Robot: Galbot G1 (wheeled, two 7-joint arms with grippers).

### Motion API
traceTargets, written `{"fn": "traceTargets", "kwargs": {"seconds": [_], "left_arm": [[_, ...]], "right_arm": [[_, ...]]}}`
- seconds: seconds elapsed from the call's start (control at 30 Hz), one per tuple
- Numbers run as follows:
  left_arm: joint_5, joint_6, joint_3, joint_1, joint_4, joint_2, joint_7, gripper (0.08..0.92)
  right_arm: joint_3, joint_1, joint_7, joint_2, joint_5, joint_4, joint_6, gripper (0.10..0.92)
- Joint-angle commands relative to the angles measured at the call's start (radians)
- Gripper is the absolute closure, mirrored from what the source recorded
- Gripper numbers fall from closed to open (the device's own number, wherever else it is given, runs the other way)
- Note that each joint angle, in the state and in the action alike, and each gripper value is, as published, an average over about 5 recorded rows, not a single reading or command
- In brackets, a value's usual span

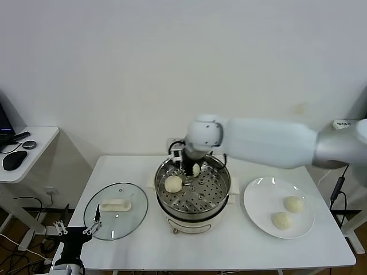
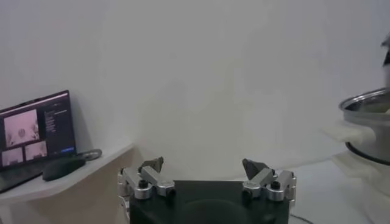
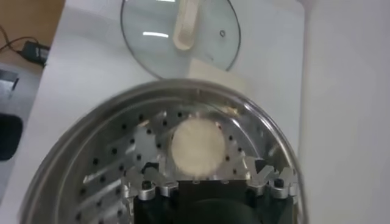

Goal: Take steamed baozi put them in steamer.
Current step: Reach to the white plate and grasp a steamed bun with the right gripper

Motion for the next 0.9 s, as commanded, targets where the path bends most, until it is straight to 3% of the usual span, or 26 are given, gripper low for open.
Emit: {"fn": "traceTargets", "kwargs": {"seconds": [0.03,0.2,0.47,0.9], "left_arm": [[0.002,-0.001,0.001,-0.002,0.002,-0.001,0.0,0.177],[0.012,-0.004,0.004,-0.002,0.009,-0.001,-0.002,0.177],[0.031,-0.014,0.002,-0.011,0.037,0.003,-0.004,0.177],[0.044,-0.013,-0.001,0.009,0.029,-0.002,-0.008,0.177]], "right_arm": [[-0.028,0.14,-0.269,-0.291,-0.162,0.14,0.158,0.203],[-0.053,0.13,-0.355,-0.518,-0.305,0.179,0.291,0.203],[0.001,-0.066,-0.363,-0.733,-0.516,0.173,0.409,0.203],[0.491,-0.736,-0.259,-0.79,-0.661,0.065,0.443,0.203]]}}
